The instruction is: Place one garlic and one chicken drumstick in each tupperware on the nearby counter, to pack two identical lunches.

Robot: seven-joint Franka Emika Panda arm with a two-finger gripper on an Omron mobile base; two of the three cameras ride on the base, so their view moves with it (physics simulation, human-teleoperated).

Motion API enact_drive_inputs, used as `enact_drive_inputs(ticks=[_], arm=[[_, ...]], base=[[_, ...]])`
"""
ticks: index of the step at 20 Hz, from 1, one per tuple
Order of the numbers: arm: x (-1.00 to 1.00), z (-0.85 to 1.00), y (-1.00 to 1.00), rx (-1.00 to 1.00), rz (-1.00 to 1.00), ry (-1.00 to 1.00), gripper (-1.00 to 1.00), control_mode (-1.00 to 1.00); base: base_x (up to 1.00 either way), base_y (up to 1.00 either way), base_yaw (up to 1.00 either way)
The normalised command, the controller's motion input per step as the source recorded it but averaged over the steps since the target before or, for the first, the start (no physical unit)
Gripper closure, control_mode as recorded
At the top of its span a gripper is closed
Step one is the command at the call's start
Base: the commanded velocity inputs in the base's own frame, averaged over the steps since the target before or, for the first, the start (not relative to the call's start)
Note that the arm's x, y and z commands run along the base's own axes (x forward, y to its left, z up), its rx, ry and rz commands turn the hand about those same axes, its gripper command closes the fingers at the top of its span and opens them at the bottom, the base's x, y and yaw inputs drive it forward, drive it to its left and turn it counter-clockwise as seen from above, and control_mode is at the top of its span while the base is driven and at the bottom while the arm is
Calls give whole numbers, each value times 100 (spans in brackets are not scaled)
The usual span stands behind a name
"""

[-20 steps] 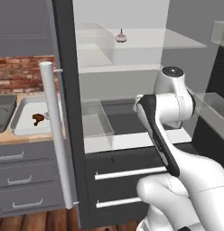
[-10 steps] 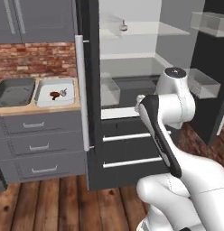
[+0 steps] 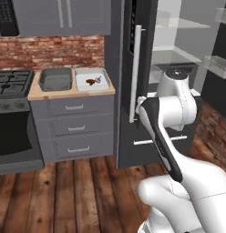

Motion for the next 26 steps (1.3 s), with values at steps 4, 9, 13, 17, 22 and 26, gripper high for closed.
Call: enact_drive_inputs(ticks=[4,9,13,17,22,26], arm=[[0,0,0,0,0,0,100,100],[0,0,0,0,0,0,100,100],[0,0,0,0,0,0,100,100],[0,0,0,0,0,0,100,100],[0,0,0,0,0,0,100,100],[0,0,0,0,0,0,100,100]], base=[[100,100,-5],[100,93,-16],[100,94,-20],[100,79,-22],[100,7,-28],[100,9,-9]])
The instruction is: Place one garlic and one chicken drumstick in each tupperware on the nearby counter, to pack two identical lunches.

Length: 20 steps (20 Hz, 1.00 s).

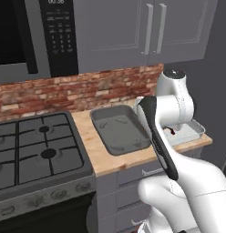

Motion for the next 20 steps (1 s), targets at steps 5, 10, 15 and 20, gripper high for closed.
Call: enact_drive_inputs(ticks=[5,10,15,20], arm=[[0,0,0,0,0,0,100,100],[73,-70,6,0,4,2,100,-100],[54,-100,34,0,10,8,100,-100],[72,-87,8,0,5,1,100,-100]], base=[[100,18,0],[20,1,0],[0,0,0],[0,0,0]])
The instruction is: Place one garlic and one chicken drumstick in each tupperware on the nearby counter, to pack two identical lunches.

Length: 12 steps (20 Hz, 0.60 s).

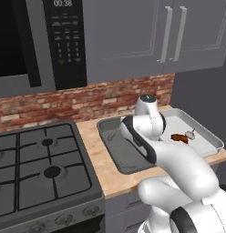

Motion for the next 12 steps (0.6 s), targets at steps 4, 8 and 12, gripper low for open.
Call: enact_drive_inputs(ticks=[4,8,12], arm=[[100,-72,0,-1,0,0,100,-100],[96,-54,0,-4,0,0,-100,-100],[16,24,0,-1,-9,-2,-100,-100]], base=[[0,0,0],[0,0,0],[0,0,0]])
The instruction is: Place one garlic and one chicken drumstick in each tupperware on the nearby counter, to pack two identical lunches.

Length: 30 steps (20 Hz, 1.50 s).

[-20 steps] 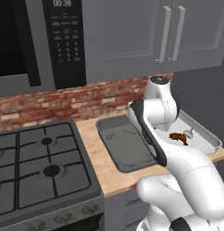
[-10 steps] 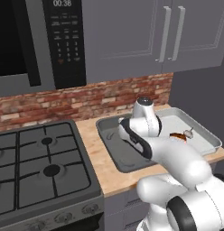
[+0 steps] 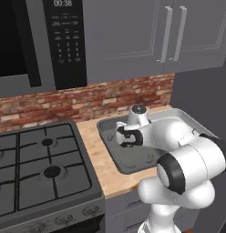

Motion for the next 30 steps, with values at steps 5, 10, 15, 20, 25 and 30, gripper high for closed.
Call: enact_drive_inputs(ticks=[5,10,15,20,25,30], arm=[[1,91,0,0,-10,0,-100,-100],[-52,49,12,-1,-7,-1,-100,-100],[-100,-67,26,-8,0,-17,-100,-100],[-100,11,4,5,-8,-11,-100,-100],[-100,100,0,2,-24,11,-100,-100],[-100,90,0,0,-23,12,-100,-100]], base=[[0,0,0],[0,0,0],[0,0,0],[0,0,0],[0,0,0],[0,0,0]])
